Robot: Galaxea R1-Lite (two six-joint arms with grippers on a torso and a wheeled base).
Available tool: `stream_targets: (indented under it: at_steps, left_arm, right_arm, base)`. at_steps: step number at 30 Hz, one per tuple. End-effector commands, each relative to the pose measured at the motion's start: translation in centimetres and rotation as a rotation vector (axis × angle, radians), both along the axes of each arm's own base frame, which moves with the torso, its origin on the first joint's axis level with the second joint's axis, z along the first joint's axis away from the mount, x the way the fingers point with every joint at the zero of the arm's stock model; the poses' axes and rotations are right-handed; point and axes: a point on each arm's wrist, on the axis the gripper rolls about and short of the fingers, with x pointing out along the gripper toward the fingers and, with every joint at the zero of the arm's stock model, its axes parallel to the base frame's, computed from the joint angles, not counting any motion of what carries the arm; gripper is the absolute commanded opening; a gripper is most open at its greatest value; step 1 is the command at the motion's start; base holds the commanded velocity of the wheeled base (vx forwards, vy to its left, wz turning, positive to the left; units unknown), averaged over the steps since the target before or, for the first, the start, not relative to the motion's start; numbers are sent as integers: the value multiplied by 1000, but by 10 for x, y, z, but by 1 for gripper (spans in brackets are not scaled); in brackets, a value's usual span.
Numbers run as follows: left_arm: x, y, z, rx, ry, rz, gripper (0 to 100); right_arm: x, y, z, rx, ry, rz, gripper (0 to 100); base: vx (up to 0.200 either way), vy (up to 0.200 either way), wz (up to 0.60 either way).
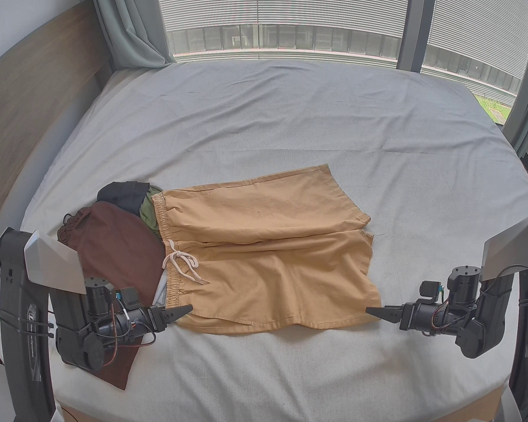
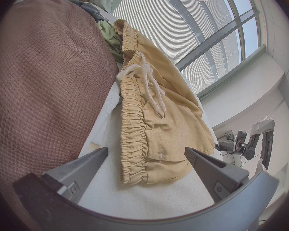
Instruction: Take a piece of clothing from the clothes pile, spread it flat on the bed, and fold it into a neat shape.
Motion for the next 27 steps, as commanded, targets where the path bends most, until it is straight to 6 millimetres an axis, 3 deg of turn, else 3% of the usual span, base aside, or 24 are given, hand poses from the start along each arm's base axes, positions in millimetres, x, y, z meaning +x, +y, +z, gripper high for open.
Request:
stream_targets:
  at_steps: [1, 19, 27]
  left_arm:
    - [0, -1, -6, -2, 21, 1, 0]
    - [3, 0, -6, -10, 17, 6, 0]
    - [4, 1, -5, -11, 11, 9, 0]
  right_arm:
    - [0, 0, 0, 0, 0, 1, 100]
    - [-1, 2, -10, -4, 32, 11, 100]
    - [2, 13, -9, -5, 7, 48, 100]
  base:
    - [0, 0, 0]
    - [0, 0, 0]
    - [0, 0, 0]
